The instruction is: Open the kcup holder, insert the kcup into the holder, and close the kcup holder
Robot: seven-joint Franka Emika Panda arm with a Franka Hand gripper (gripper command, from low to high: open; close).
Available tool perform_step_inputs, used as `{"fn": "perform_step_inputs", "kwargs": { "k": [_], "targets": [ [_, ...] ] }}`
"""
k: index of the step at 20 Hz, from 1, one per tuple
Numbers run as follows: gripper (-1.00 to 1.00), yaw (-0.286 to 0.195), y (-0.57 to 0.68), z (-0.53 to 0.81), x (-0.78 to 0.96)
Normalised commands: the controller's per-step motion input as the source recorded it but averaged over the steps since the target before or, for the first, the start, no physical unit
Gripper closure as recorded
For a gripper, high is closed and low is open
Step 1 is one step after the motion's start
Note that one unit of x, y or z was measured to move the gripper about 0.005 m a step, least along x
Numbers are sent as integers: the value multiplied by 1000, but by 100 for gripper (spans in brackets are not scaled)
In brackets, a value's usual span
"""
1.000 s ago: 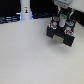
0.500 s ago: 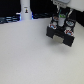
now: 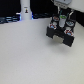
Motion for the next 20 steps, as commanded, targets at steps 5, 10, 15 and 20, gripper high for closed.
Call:
{"fn": "perform_step_inputs", "kwargs": {
  "k": [5, 10, 15, 20],
  "targets": [
    [100, -39, -98, 331, 237],
    [100, -24, -44, -26, 113],
    [100, -7, -3, -273, 73],
    [100, 3, 11, -305, 37]
  ]
}}
